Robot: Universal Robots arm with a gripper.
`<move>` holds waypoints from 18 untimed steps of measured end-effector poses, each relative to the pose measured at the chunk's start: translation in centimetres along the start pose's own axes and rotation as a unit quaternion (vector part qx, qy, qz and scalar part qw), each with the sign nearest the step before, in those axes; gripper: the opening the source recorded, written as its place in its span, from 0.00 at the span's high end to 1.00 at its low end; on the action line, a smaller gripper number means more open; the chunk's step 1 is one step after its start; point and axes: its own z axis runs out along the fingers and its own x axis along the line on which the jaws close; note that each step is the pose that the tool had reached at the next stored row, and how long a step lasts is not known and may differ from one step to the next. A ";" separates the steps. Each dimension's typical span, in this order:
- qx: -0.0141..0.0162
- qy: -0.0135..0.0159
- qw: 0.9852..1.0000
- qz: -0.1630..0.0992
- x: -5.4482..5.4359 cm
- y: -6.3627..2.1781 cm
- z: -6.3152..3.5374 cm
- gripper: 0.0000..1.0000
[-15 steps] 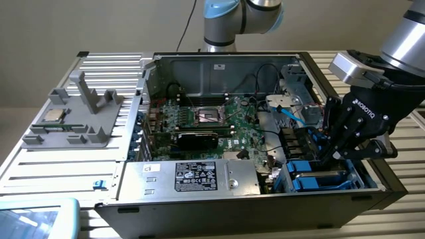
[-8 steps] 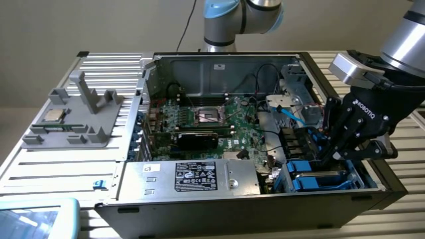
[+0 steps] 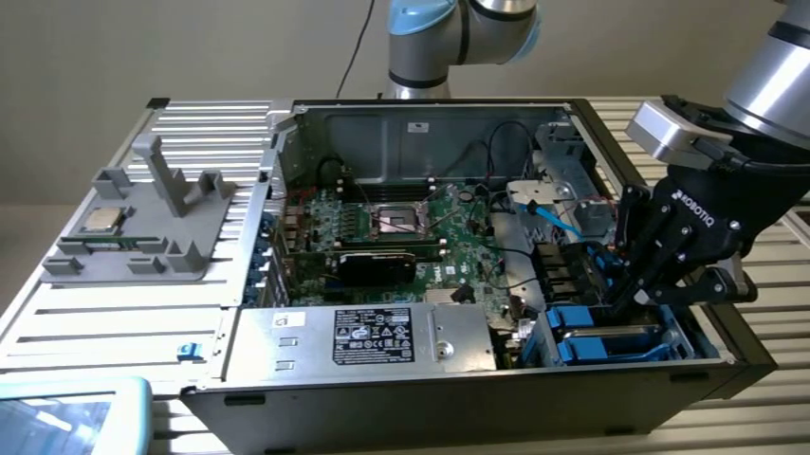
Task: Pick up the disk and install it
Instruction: 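Insert the first disk wire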
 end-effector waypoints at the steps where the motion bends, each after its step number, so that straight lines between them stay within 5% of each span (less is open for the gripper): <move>1: 0.000 0.000 1.000 0.000 0.0 0.00 0.00 0.83; 18: -0.002 -0.004 1.000 0.015 0.1 -0.10 0.01 0.83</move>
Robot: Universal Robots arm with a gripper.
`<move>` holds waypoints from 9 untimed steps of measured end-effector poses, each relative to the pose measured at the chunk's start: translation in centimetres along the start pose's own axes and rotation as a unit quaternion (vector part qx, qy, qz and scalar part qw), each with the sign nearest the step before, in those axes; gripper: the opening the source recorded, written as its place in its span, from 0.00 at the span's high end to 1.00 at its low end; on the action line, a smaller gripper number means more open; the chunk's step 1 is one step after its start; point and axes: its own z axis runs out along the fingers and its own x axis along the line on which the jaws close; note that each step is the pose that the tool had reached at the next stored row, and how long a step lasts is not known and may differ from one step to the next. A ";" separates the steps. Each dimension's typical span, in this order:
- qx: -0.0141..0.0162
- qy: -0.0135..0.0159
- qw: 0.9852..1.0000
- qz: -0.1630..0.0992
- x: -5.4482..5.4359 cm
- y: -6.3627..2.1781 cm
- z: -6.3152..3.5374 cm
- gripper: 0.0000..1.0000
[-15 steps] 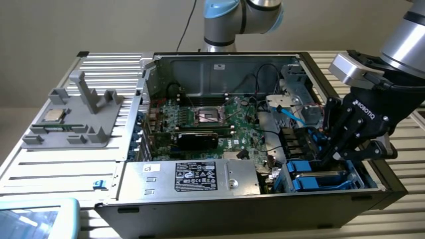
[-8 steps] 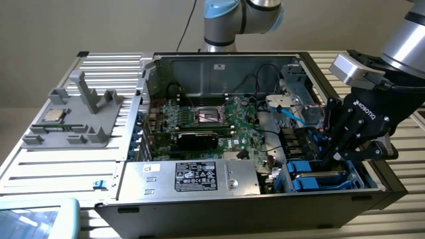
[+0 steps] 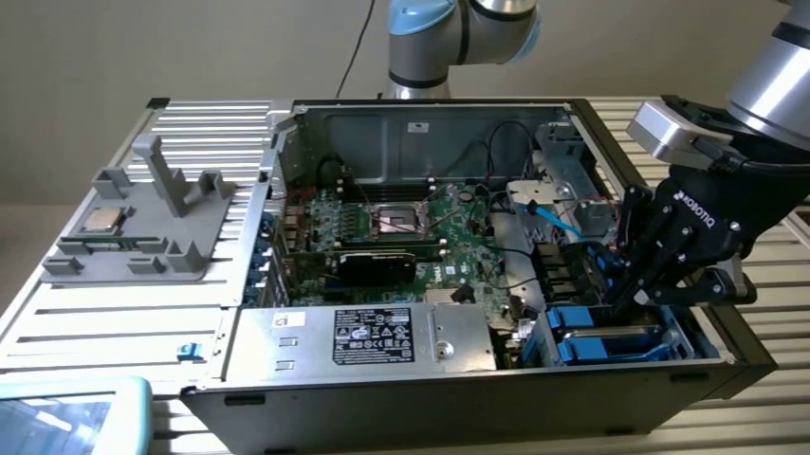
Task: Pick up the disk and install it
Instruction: 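Insert the first disk wire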
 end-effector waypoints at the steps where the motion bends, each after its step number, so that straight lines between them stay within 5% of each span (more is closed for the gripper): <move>1: 0.000 0.000 1.000 0.000 0.0 0.00 0.00 0.83; 9: 0.000 0.000 1.000 0.000 0.0 -0.01 0.05 0.83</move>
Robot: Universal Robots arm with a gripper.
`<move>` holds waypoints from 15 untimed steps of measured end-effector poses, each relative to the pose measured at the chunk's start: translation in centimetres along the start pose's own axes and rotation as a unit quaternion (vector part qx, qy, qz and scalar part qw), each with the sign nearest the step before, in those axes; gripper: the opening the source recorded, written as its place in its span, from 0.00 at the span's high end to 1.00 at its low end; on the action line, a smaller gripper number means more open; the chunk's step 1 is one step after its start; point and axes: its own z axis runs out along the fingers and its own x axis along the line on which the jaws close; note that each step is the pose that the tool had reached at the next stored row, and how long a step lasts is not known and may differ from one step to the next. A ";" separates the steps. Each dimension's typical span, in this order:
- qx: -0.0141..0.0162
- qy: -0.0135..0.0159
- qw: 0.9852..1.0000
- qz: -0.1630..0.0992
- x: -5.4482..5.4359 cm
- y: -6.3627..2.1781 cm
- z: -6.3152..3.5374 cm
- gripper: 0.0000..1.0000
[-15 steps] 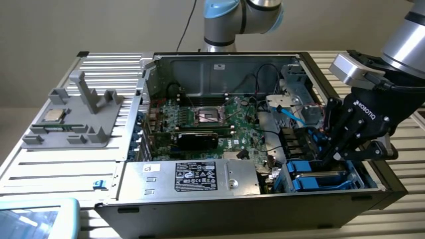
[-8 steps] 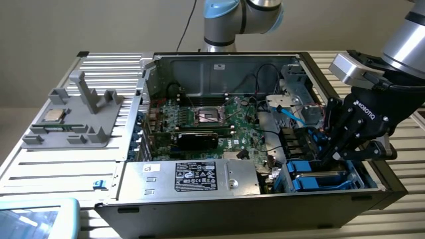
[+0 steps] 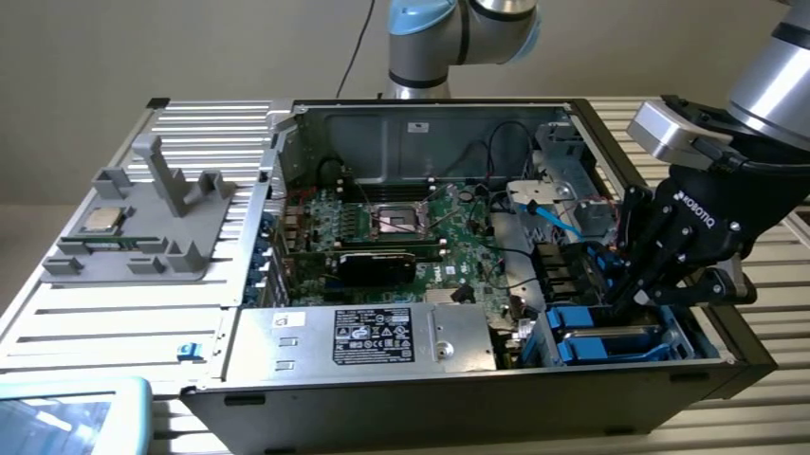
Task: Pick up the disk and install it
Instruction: 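Insert the first disk wire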
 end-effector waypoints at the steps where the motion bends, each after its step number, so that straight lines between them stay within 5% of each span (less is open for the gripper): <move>1: 0.000 0.000 1.000 0.000 0.0 0.00 0.01 0.83; 15: -0.001 -0.001 1.000 0.004 0.1 -0.11 0.03 0.83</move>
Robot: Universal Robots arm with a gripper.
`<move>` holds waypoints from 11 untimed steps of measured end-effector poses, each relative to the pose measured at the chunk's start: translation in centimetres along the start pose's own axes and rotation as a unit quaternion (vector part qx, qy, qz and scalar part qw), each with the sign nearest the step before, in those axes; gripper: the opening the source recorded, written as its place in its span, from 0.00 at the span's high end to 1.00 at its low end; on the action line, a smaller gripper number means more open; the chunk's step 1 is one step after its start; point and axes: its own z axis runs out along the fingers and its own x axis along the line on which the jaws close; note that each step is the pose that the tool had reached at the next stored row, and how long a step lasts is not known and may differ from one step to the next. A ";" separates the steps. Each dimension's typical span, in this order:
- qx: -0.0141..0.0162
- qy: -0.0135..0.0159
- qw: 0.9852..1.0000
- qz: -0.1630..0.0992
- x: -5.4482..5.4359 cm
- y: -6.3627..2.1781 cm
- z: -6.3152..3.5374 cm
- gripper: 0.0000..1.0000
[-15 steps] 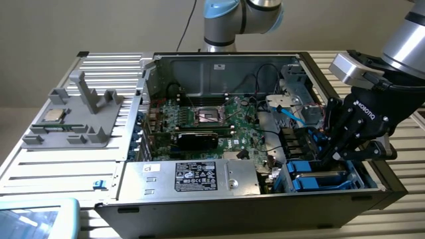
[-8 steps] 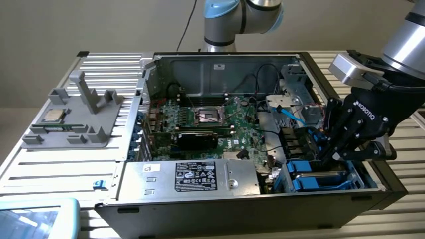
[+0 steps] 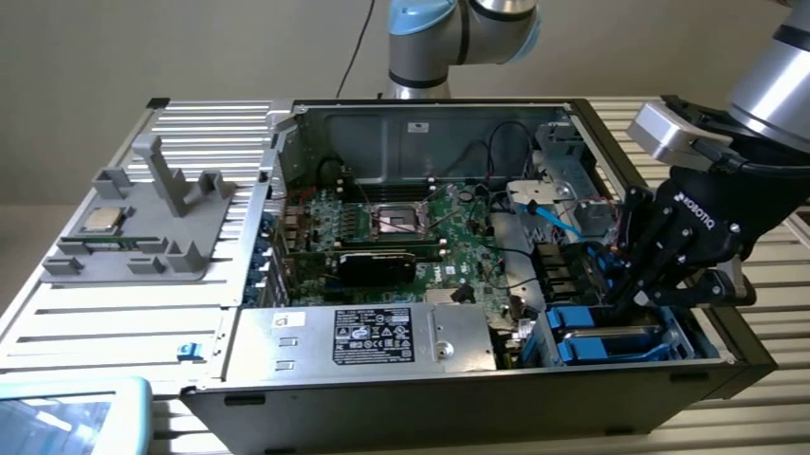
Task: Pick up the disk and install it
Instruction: 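Insert the first disk wire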
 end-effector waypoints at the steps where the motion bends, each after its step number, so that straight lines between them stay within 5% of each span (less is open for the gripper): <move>1: 0.000 0.000 1.000 0.000 0.0 -0.07 -0.01 0.83; 11: 0.000 0.000 1.000 0.001 0.1 -0.10 0.04 0.83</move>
